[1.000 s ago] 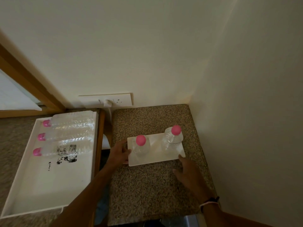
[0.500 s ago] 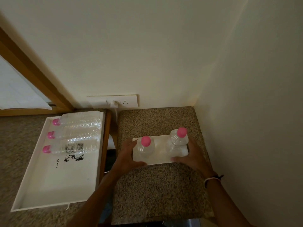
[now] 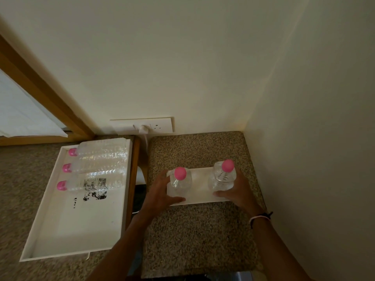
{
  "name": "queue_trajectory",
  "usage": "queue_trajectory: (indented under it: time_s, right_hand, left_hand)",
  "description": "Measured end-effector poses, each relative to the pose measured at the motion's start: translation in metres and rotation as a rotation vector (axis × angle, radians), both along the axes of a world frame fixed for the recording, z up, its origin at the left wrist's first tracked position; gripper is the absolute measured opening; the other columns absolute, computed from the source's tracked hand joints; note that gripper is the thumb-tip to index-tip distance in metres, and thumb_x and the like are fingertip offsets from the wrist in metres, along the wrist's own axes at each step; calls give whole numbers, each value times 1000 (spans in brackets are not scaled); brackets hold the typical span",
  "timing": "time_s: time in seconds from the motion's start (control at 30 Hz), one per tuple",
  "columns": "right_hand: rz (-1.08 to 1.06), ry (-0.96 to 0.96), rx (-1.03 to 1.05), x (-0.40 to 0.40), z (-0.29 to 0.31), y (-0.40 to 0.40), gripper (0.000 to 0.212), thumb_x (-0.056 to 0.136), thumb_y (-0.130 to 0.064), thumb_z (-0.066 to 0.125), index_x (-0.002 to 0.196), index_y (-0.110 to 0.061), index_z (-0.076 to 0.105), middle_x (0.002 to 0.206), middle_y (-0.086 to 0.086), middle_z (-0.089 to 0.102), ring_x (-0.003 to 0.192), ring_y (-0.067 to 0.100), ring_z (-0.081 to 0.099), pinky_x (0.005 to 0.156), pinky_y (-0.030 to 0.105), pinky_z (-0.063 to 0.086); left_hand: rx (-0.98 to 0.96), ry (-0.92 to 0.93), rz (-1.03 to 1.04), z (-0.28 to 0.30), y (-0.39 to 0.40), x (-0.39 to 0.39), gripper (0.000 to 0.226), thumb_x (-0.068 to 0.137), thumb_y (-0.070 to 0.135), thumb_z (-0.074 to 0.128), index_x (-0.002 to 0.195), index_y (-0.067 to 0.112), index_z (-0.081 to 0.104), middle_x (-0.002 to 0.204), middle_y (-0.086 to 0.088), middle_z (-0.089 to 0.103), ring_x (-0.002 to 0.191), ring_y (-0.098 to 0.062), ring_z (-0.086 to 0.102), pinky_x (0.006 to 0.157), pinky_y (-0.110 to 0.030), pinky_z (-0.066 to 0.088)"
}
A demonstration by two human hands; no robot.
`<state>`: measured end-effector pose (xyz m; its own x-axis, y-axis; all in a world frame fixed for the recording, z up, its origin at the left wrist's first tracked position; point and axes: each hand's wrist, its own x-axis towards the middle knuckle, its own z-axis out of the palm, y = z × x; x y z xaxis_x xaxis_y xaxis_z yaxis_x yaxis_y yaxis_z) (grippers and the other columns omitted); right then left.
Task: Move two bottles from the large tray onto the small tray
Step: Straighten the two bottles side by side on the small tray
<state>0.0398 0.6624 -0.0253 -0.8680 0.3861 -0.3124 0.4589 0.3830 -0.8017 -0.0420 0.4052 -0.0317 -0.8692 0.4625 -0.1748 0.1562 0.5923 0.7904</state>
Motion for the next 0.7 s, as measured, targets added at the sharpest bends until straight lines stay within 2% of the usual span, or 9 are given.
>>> queue_trajectory:
  time_s: [0.23,0.47,0.6,0.7]
  right_hand:
    - [41,-10,-6,2,-1,8,90,46,-9,97,126,-12,58,124,8,64,115,26,61,99,46,51]
    - [68,-3,19,3,2,8,93,45,-15,97,128,-16,57,125,5,64,115,24,60,99,48,50]
    - [83,14,32,4,1,9,89,45,-15,96,125,-15,58,120,4,66,111,23,62,96,48,53]
    - [94,11,45,4,1,7,89,45,-17,96,126,-16,58,120,3,65,111,22,62,96,43,53]
  left_hand:
    - [-9,-28,-3,-1,-1,-6,90,62,26,95,140,18,50,146,-7,46,132,-25,47,108,-55,48]
    - [-16,-29,-7,-2,-4,-7,93,60,26,97,139,18,49,144,-10,47,132,-28,48,107,-57,49]
    - [-57,-27,-11,-2,-5,-6,92,62,28,96,141,15,50,147,-11,46,136,-28,45,111,-57,44]
    - [-61,-33,-5,-3,-4,-5,94,62,26,96,142,14,49,148,-12,46,137,-29,44,112,-57,44]
